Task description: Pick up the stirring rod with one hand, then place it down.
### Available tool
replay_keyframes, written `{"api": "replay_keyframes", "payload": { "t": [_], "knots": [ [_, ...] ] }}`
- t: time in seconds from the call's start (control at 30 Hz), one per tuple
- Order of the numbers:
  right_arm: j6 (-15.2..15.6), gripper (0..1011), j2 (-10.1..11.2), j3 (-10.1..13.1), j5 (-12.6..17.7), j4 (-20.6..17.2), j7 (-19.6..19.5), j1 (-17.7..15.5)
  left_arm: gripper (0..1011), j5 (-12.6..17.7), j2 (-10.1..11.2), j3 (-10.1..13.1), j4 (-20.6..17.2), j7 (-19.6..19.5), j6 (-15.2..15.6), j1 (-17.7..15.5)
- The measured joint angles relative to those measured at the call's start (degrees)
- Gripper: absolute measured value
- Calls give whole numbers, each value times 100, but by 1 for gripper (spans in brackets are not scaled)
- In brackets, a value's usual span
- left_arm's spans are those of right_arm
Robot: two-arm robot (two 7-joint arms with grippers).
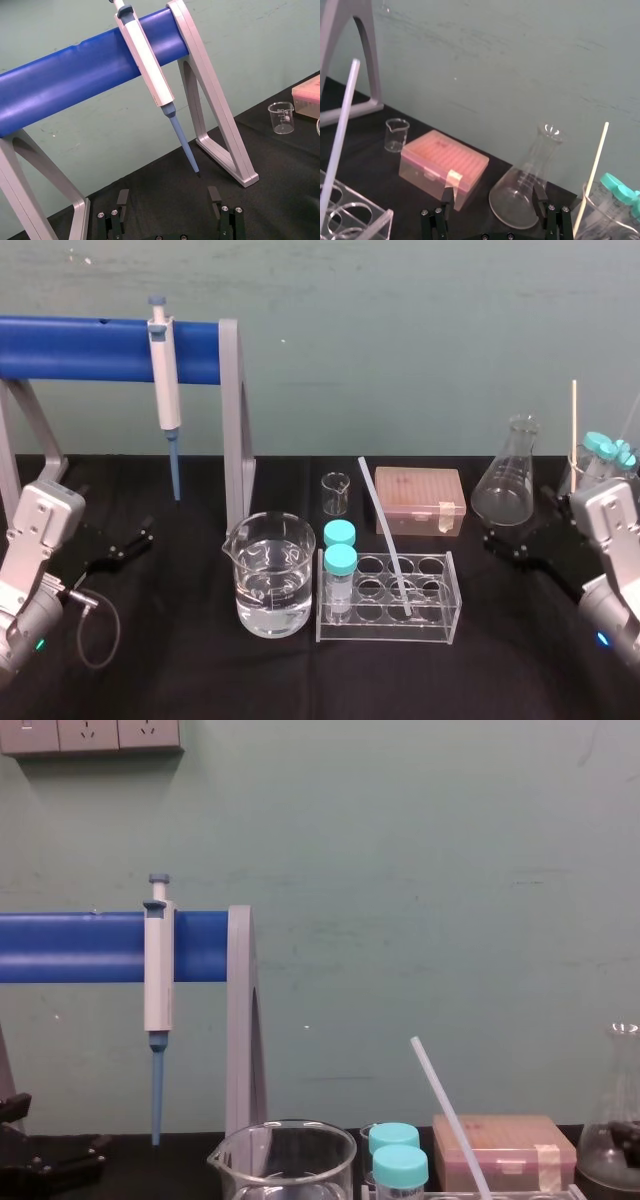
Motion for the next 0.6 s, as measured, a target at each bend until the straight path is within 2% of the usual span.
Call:
{"api": "replay_keyframes", "payload": {
  "t": [0.1,0.17,0.27,0.3,0.37,0.4,0.43,0.53,0.6],
  "knots": [
    [1,1003,-17,95,139,-66,152,15,1000,0,0,0,0,0,0,0],
    [25,1003,-40,199,370,-142,362,32,1000,0,0,0,0,0,0,0],
    [155,1003,-107,360,854,-257,767,74,1000,0,0,0,0,0,0,0],
    [272,1003,-151,430,1108,-314,971,101,1000,0,0,0,0,0,0,0],
    [420,1003,-195,485,1351,-366,1166,131,1000,0,0,0,0,0,0,0],
    [519,1003,-218,511,1481,-388,1274,149,1000,0,0,0,0,0,0,0],
    [747,1003,-274,565,1751,-430,1477,197,1000,0,0,0,0,0,0,0],
    [1163,1003,-372,616,2135,-463,1756,292,1000,0,0,0,0,0,0,0],
    [1623,1003,-499,623,2450,-447,2000,434,1000,0,0,0,0,0,0,0]
  ]
}}
